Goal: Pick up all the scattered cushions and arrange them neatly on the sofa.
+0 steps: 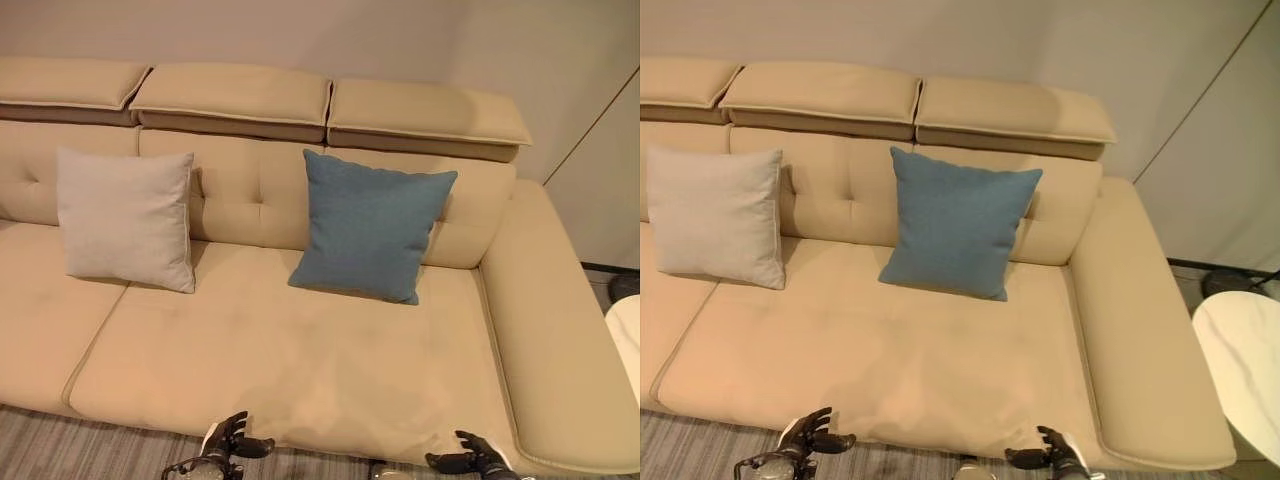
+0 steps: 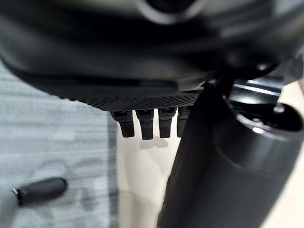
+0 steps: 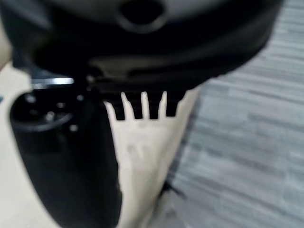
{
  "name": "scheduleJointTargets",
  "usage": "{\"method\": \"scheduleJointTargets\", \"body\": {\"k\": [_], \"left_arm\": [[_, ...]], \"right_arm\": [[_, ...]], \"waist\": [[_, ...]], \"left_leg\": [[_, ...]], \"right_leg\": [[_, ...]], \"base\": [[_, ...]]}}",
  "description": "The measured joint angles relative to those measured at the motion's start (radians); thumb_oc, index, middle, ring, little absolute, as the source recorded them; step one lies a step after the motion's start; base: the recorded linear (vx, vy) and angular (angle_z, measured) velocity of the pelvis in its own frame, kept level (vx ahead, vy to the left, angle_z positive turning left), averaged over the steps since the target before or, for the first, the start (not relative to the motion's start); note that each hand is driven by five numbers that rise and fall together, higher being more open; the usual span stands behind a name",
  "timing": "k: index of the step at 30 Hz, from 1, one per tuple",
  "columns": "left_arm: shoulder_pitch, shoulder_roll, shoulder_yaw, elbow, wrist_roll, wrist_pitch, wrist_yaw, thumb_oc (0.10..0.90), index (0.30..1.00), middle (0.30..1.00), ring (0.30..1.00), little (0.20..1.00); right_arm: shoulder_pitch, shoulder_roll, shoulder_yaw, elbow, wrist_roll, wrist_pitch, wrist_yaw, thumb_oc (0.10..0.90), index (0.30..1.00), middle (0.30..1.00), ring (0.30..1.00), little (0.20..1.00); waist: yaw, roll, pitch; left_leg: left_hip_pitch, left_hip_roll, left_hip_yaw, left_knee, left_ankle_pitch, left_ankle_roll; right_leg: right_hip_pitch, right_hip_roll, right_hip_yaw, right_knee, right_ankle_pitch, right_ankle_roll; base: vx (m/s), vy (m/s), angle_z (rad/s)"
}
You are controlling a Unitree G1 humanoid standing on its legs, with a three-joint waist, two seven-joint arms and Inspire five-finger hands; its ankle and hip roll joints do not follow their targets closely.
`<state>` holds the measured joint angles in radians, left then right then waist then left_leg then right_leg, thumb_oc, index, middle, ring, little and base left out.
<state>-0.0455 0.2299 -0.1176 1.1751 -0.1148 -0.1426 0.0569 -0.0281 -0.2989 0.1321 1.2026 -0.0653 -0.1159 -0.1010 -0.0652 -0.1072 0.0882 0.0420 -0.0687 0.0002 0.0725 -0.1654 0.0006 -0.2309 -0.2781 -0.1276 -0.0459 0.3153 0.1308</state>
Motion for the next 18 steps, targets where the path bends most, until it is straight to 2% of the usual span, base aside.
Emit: {"method": "scheduleJointTargets", "body": {"k": [1,2,3,4,5,6,7,8,9,10,11,12,14,15,16,17,18], "left_arm": [[0.006,0.001,0.004,0.005,0.001,-0.001,0.002,0.8,0.9,0.9,0.9,0.9],[0.018,0.003,0.014,0.021,0.008,-0.004,0.004,0.8,0.9,0.9,0.9,0.9],[0.028,0.009,0.021,0.064,0.025,-0.002,0.009,0.8,0.9,0.9,0.9,0.9],[0.04,0.012,0.02,0.083,0.04,0.006,0.02,0.8,0.9,0.9,0.9,0.9],[0.052,0.013,0.021,0.082,0.042,0.017,0.025,0.8,0.9,0.9,0.9,0.9],[0.066,0.038,0.022,0.081,0.042,0.02,0.025,0.8,0.9,0.9,0.9,0.9],[0.073,0.043,0.021,0.079,0.042,0.02,0.027,0.8,0.9,0.9,0.9,0.9],[0.079,0.044,0.021,0.081,0.043,0.018,0.031,0.8,0.9,0.9,0.9,0.9],[0.09,0.052,0.023,0.069,0.043,0.019,0.042,0.8,0.9,0.9,0.9,0.9],[0.108,0.076,0.033,0.066,0.043,0.019,0.04,0.8,0.9,0.9,0.9,0.9],[0.106,0.074,0.041,0.066,0.043,0.025,0.044,0.8,0.9,0.9,0.9,0.9],[0.108,0.063,0.039,0.066,0.043,0.031,0.041,0.8,0.9,0.9,0.9,0.9],[0.108,0.05,0.014,0.06,0.059,0.032,0.036,0.8,0.9,0.9,0.9,0.9],[0.097,0.049,-0.001,0.056,0.06,0.032,0.035,0.8,0.9,0.9,0.9,0.9],[0.097,0.045,0.001,0.053,0.06,0.034,0.036,0.8,0.9,0.9,0.9,0.9],[0.099,0.04,0.001,0.053,0.062,0.039,0.037,0.8,0.9,0.9,0.9,0.9],[0.105,0.033,0.0,0.053,0.068,0.041,0.037,0.8,0.9,0.9,0.9,0.9]], "right_arm": [[-0.001,0.004,0.0,0.002,-0.002,0.001,0.0,0.8,0.9,0.9,0.9,0.9],[0.003,0.012,-0.001,0.015,-0.009,0.006,-0.003,0.8,0.9,0.9,0.9,0.9],[0.009,0.021,-0.001,0.032,-0.018,0.015,-0.006,0.8,0.9,0.9,0.9,0.9],[0.025,0.024,0.0,0.048,-0.025,0.028,-0.006,0.8,0.9,0.9,0.9,0.9],[0.038,0.022,0.0,0.051,-0.031,0.045,-0.008,0.8,0.9,0.9,0.9,0.9],[0.041,0.016,-0.002,0.052,-0.033,0.052,-0.013,0.8,0.9,0.9,0.9,0.9],[0.038,0.001,-0.001,0.052,-0.041,0.052,-0.015,0.8,0.9,0.9,0.9,0.9],[0.03,-0.004,0.008,0.055,-0.037,0.054,-0.015,0.8,0.9,0.9,0.9,0.9],[0.033,0.011,0.008,0.041,-0.033,0.049,-0.015,0.8,0.9,0.9,0.9,0.9],[0.018,0.046,0.011,0.041,-0.032,0.037,-0.015,0.8,0.9,0.9,0.9,0.9],[-0.009,0.057,0.017,0.038,-0.033,0.035,-0.015,0.8,0.9,0.9,0.9,0.9],[-0.024,0.055,0.016,0.038,-0.032,0.037,-0.016,0.8,0.9,0.9,0.9,0.9],[-0.013,0.051,0.016,0.036,-0.029,0.033,-0.021,0.8,0.9,0.9,0.9,0.9],[0.002,0.049,0.015,0.042,-0.029,0.041,-0.025,0.8,0.9,0.9,0.9,0.9],[0.01,0.044,0.015,0.044,-0.028,0.041,-0.026,0.8,0.9,0.9,0.9,0.9],[0.02,0.036,0.016,0.046,-0.028,0.041,-0.031,0.8,0.9,0.9,0.9,0.9],[0.033,0.023,0.015,0.046,-0.028,0.042,-0.034,0.8,0.9,0.9,0.9,0.9]], "waist": [[0.001,-0.015,0.011],[0.0,-0.023,0.015],[0.002,-0.009,0.012],[0.005,0.019,0.002],[0.02,0.05,-0.004],[0.053,0.078,0.009],[0.078,0.094,0.015],[0.1,0.098,0.01],[0.123,0.081,-0.027],[0.13,0.022,-0.065],[0.118,-0.015,-0.076],[0.103,0.003,-0.076],[0.096,0.017,-0.098],[0.094,-0.002,-0.104],[0.097,-0.011,-0.107],[0.093,-0.002,-0.108],[0.086,0.02,-0.115]], "left_leg": [[-0.032,-0.035,0.022,0.05,-0.011,0.035],[-0.047,-0.062,0.04,0.085,-0.015,0.061],[-0.091,-0.07,0.073,0.15,-0.029,0.094],[-0.108,-0.046,0.085,0.136,-0.009,0.113],[-0.11,-0.016,0.084,0.084,0.035,0.111],[-0.104,-0.005,0.086,0.008,0.118,0.13],[-0.088,-0.005,0.088,-0.016,0.142,0.134],[-0.087,0.004,0.101,-0.057,0.176,0.133],[-0.073,0.013,0.104,-0.121,0.204,0.099],[-0.094,-0.009,0.102,-0.16,0.241,0.056],[-0.106,-0.015,0.1,-0.162,0.257,0.038],[-0.107,0.004,0.088,-0.164,0.266,0.023],[-0.125,0.036,0.079,-0.168,0.279,0.001],[-0.141,0.038,0.073,-0.161,0.263,-0.026],[-0.155,0.034,0.07,-0.123,0.255,-0.011],[-0.152,0.039,0.071,-0.082,0.239,0.007],[-0.139,0.053,0.065,-0.092,0.218,0.014]], "right_leg": [[-0.022,-0.034,0.003,-0.012,0.083,0.019],[-0.031,-0.049,-0.002,-0.014,0.134,-0.042],[-0.057,-0.055,0.0,-0.012,0.191,-0.109],[-0.069,-0.023,0.007,0.051,0.085,-0.016],[-0.076,0.032,0.006,0.16,-0.069,0.051],[0.013,0.066,-0.026,0.358,-0.341,0.063],[0.132,0.066,-0.034,0.361,-0.409,0.063],[0.188,0.075,-0.034,0.368,-0.427,0.075],[0.265,0.103,-0.045,0.271,-0.435,0.08],[0.342,0.109,-0.06,0.066,-0.415,0.056],[0.361,0.108,-0.062,0.003,-0.417,0.009],[0.353,0.124,-0.063,0.016,-0.412,0.002],[0.354,0.166,-0.061,-0.013,-0.422,-0.029],[0.341,0.169,-0.071,-0.032,-0.406,-0.06],[0.329,0.161,-0.08,-0.032,-0.389,-0.077],[0.326,0.165,-0.081,-0.025,-0.386,-0.076],[0.333,0.182,-0.083,-0.028,-0.381,-0.065]], "base": [[-0.33,0.248,-0.37],[-0.34,0.215,-0.42],[-0.27,0.139,-0.37],[-0.22,0.123,-0.34],[-0.2,0.103,-0.25],[-0.25,0.035,-0.24],[-0.15,-0.047,-0.17],[-0.1,-0.066,-0.33],[-0.01,-0.079,-0.49],[0.01,-0.074,-0.52],[0.03,-0.096,-0.26],[0.04,-0.06,-0.01],[0.02,-0.031,0.16],[0.03,-0.036,0.09],[0.04,-0.046,-0.02],[0.03,-0.035,-0.09],[0.0,0.0,0.0]]}}
